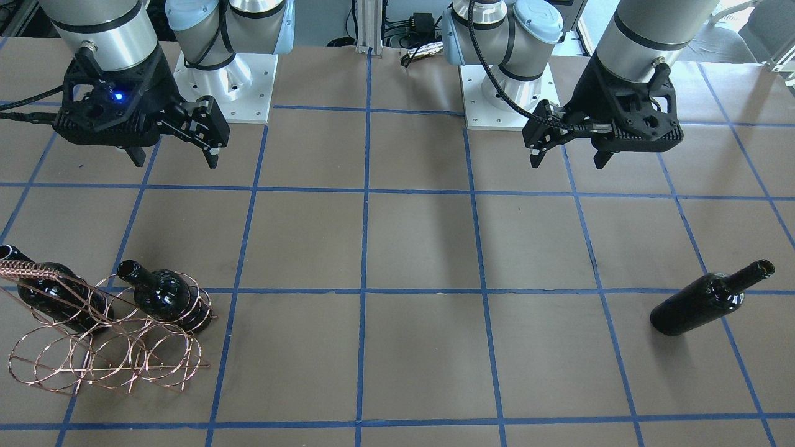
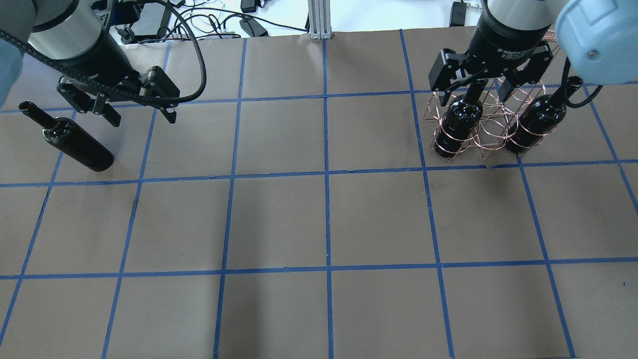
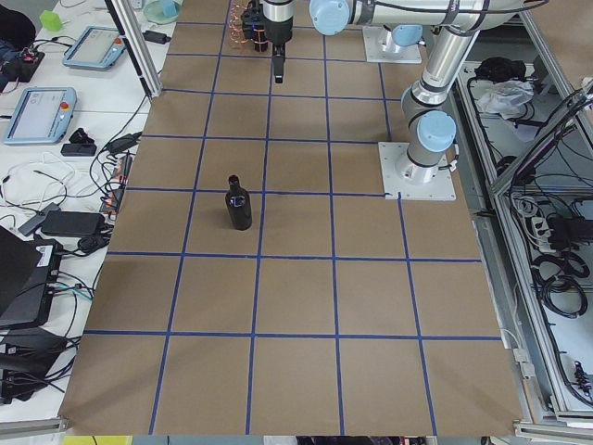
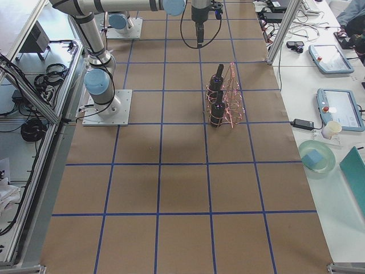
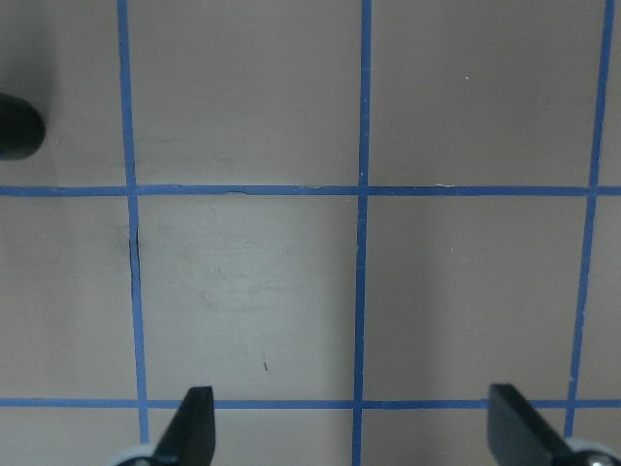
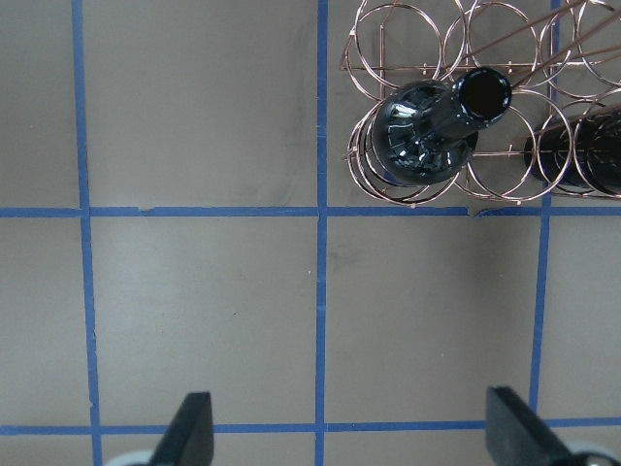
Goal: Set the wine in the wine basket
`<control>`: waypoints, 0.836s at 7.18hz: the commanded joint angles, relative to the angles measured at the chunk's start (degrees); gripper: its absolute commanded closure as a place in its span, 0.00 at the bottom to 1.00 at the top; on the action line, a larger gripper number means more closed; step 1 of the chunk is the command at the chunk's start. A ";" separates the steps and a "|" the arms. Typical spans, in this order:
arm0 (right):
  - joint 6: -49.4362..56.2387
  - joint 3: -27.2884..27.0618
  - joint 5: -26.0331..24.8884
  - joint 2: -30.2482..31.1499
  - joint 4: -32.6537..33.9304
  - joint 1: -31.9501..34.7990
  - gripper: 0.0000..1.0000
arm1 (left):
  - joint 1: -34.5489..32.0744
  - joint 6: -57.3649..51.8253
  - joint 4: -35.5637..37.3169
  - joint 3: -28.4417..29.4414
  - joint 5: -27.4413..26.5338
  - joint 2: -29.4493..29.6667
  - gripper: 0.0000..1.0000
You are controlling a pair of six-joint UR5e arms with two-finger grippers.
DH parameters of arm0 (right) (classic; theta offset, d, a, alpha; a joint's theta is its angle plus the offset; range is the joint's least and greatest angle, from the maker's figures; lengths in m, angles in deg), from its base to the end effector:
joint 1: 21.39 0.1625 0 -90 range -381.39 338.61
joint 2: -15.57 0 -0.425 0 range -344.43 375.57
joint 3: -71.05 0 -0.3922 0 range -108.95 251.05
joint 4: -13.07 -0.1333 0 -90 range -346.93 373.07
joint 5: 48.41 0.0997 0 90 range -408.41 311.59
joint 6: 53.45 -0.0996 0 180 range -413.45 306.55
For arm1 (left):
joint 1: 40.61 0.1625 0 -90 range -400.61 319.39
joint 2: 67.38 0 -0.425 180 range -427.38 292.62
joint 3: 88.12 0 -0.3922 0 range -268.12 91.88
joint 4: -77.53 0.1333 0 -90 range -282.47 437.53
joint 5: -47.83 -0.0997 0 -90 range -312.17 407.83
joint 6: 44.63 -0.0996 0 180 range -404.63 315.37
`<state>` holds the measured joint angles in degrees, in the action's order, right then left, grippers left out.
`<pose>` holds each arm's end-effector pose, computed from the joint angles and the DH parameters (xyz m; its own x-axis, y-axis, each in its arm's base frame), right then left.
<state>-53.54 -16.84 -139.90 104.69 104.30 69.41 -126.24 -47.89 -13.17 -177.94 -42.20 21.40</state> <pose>0.1377 -0.5006 0.5007 -0.9996 -0.0113 0.0259 -0.0124 0.9990 -0.0430 -0.0960 -0.4927 0.4986 -0.9998 -0.0194 -0.0012 -0.0194 0.9997 -0.0122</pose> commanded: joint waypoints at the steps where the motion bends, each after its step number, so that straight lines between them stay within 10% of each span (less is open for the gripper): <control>1: 0.00 0.00 -0.09 0.00 0.00 0.00 0.01 | 0.02 0.00 -0.09 0.00 -0.14 -0.01 0.00; 6: 0.00 0.00 -0.09 0.00 0.00 -0.09 0.01 | 21.49 -24.95 0.61 2.89 0.30 2.26 0.00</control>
<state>-53.53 -16.84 -139.99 104.69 104.27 69.35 -112.53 -62.67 -12.77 -176.33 -42.11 22.42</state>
